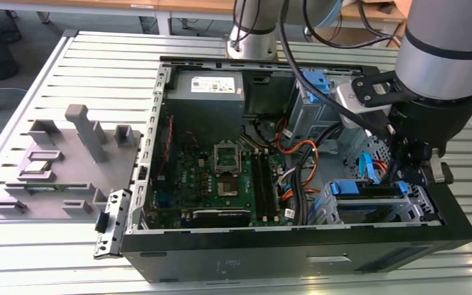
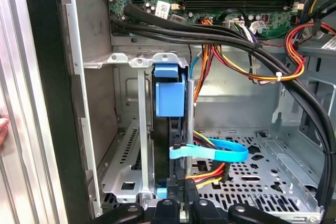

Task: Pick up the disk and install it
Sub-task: 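Insert the second disk wire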

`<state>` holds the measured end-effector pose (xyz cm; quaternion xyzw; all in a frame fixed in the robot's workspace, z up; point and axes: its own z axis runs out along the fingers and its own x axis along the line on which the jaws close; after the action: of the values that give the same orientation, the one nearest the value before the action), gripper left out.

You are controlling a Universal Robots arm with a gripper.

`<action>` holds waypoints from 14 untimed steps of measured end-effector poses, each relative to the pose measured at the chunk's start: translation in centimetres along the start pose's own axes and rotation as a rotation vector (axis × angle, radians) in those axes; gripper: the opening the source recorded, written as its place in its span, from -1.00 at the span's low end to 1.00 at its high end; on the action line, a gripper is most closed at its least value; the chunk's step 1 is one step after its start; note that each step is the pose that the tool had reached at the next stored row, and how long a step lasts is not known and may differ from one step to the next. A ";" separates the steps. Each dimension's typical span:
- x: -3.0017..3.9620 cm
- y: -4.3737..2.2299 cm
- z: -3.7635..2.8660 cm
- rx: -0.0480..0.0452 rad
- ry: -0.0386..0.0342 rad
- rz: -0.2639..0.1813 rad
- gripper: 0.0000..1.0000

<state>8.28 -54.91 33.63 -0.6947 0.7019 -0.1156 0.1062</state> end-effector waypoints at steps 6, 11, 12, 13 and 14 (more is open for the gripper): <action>0.13 0.64 0.44 0.0087 -0.0053 -0.011 -0.66; 0.13 0.80 0.62 0.0243 -0.0139 -0.029 -0.66; 0.13 0.85 0.67 0.0267 -0.0152 -0.033 -0.66; 0.14 0.92 0.70 0.0280 -0.0161 -0.036 -0.66; 0.14 0.99 0.70 0.0283 -0.0167 -0.038 -0.66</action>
<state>7.56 -55.06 32.67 -0.7073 0.6860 -0.1217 0.1197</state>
